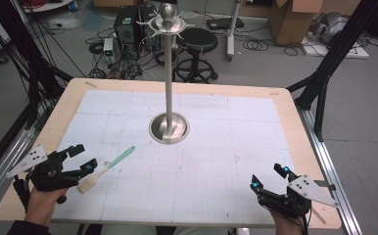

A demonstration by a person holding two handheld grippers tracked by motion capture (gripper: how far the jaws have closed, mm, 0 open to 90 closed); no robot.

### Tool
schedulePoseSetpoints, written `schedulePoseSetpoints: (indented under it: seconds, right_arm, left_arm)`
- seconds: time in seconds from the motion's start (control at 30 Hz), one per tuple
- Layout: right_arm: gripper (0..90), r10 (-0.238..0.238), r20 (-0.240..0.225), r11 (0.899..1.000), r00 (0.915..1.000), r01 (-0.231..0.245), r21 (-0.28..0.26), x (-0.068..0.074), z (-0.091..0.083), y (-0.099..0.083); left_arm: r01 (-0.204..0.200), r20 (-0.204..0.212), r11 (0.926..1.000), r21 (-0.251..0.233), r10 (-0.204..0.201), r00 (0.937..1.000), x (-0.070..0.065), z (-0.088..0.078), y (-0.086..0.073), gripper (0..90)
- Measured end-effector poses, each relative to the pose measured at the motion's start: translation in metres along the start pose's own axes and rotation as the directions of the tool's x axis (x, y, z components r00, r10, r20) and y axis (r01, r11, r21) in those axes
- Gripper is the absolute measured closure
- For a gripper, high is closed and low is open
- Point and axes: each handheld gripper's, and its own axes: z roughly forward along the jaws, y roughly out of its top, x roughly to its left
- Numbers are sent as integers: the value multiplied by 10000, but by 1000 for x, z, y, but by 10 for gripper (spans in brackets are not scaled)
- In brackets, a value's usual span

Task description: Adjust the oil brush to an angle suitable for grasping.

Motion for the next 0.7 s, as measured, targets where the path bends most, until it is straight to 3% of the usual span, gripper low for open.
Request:
schedulePoseSetpoints:
  seconds: [0.13,0.7]
  right_arm:
    - [155,-58,-7,10000,10000,58,32,1,0,1]
    - [155,-77,-19,10000,10000,77,19,1,0,1]
  left_arm:
    - [-251,108,9997,-65,252,9996,-4,0,1,182]
    - [-279,210,9996,2,279,9994,-4,4,1,187]
